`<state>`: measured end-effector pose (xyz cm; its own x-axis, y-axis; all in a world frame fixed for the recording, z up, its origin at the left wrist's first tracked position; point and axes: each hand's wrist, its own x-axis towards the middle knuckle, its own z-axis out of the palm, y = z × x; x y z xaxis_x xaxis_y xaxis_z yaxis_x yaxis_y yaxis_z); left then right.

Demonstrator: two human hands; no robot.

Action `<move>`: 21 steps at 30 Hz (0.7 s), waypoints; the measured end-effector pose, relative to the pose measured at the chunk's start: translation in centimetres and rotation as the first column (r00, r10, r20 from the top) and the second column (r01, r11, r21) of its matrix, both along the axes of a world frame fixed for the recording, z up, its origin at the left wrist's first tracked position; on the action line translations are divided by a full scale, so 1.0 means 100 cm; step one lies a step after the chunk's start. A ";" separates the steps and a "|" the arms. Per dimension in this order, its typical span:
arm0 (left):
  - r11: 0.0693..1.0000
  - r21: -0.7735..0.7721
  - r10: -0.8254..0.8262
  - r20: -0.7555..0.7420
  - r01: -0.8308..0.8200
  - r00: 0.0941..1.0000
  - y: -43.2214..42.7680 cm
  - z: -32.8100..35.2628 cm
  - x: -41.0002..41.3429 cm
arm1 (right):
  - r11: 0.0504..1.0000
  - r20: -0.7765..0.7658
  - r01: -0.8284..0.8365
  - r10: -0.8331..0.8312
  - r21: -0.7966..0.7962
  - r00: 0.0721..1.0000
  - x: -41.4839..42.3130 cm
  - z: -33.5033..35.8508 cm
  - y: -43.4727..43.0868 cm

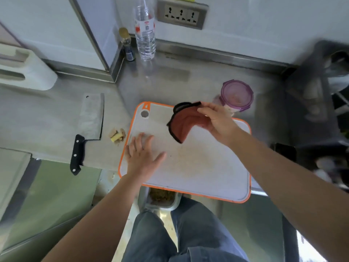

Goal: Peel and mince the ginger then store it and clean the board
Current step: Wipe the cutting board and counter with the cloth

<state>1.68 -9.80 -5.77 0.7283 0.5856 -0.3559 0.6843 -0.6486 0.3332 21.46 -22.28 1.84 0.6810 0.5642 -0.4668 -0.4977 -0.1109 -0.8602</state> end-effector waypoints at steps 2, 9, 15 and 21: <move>0.955 -0.241 0.222 0.208 -0.170 0.953 0.000 0.014 0.008 | 0.998 -0.192 0.028 -0.018 0.051 0.981 -0.019 0.002 -0.007; 0.350 -0.934 0.313 0.184 0.067 0.932 -0.018 0.044 0.015 | 0.991 -0.200 -0.101 0.082 -0.089 0.976 -0.072 0.013 -0.028; 0.410 -0.912 0.376 0.194 0.026 0.906 -0.040 0.059 0.006 | 0.972 -0.201 0.094 -0.138 -0.216 0.970 -0.095 0.016 -0.054; 0.597 -0.802 0.336 0.231 -0.016 0.913 -0.045 0.051 0.007 | 0.961 -0.197 0.058 -0.114 -0.269 0.974 -0.118 0.006 -0.065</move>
